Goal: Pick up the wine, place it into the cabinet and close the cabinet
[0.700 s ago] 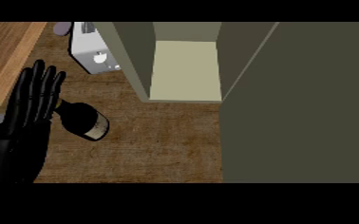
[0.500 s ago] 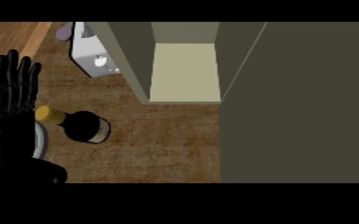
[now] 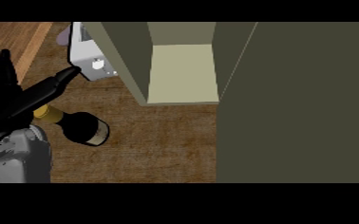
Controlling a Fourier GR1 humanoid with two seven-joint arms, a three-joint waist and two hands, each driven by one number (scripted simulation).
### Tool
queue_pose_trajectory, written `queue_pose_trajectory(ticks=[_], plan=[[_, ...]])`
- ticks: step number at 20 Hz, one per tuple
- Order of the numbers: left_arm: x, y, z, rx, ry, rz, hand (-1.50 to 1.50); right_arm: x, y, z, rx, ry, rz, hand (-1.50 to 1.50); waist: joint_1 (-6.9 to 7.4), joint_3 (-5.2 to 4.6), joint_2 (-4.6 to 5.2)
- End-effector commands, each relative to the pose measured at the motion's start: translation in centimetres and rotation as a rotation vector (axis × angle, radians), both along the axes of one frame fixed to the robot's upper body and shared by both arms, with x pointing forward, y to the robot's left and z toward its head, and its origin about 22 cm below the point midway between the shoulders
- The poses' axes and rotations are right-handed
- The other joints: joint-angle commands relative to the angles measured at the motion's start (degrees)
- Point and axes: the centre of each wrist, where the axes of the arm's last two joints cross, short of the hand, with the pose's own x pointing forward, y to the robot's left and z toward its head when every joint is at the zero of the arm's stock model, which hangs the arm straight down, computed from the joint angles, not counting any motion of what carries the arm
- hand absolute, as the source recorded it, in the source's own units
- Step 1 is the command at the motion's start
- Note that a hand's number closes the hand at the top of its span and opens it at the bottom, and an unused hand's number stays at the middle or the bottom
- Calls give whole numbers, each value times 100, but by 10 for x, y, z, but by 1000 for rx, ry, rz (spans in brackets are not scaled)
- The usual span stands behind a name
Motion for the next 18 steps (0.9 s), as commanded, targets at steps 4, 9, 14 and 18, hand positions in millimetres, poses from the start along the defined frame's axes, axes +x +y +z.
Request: queue_pose_trajectory(ticks=[4,9,14,18], plan=[[45,-9,14,-71,6,52,-150,-29,-22,29,-13,30,49,-150,71,5,-20],[55,-47,21,-55,-1,50,-150,-31,-12,24,-3,38,33,-150,85,7,-22],[42,-34,32,-88,23,42,-150,-37,-19,41,4,23,45,-150,115,7,-30],[60,-36,11,-74,36,58,-150,-9,-16,26,-13,51,22,-150,121,5,-17]])
